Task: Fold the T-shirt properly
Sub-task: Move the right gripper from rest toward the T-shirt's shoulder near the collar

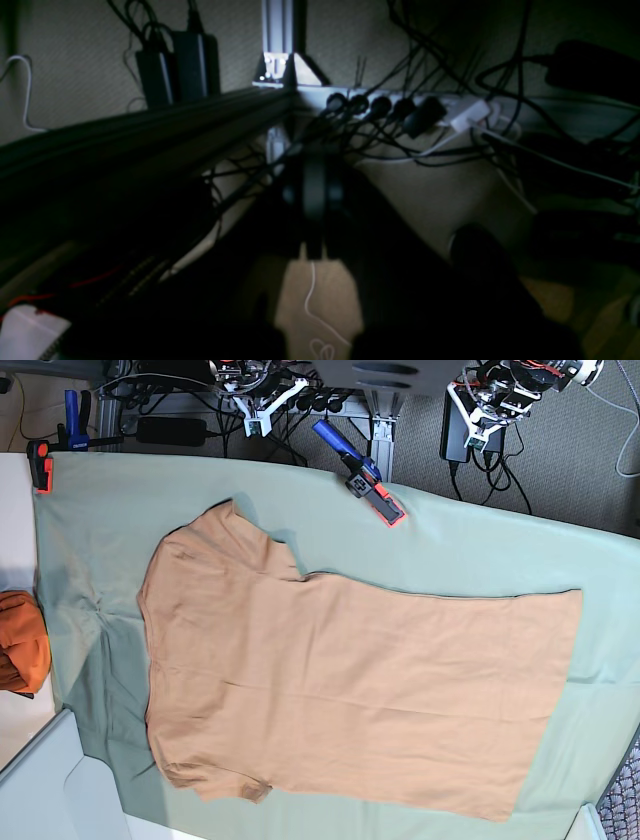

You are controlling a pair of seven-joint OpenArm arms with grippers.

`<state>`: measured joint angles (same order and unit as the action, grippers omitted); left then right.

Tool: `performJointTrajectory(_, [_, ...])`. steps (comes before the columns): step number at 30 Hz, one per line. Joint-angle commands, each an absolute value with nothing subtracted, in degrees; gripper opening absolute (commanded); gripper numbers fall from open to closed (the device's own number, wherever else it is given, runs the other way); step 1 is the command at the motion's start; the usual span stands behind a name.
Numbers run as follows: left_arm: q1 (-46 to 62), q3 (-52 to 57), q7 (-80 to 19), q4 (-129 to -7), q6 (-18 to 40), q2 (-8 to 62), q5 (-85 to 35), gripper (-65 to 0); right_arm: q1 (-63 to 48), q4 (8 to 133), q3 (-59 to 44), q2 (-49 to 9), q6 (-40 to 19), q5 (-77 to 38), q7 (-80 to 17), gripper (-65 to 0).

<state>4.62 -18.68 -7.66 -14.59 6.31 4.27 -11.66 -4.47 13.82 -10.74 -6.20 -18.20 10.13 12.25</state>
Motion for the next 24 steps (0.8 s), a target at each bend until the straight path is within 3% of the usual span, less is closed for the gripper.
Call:
performJointTrajectory(1, [4.78,-18.72,-7.29,-14.94,7.33,4.32,-11.97,-62.0,-4.62,14.35,-10.61,-6.66,-14.33,10.07,13.13,-65.0])
performJointTrajectory(18, [4.99,-18.72,-4.36,-14.94,7.35,4.34,-11.97,-62.0,-4.67,14.70,-10.61,-7.66,-14.50,10.02,13.54,-65.0])
performJointTrajectory(22, [5.82,-18.72,-4.12,-15.18,7.64,4.67,-13.91,-62.2,-5.67,15.35,-10.59,-9.41,-19.03,7.88,13.52,-65.0])
performJointTrajectory(24, [6.72,-18.57,-4.10,-16.12,10.41,5.32,-16.40,-63.2,-7.18,16.73,-10.57,-10.61,-21.37,6.02,13.52,-65.0])
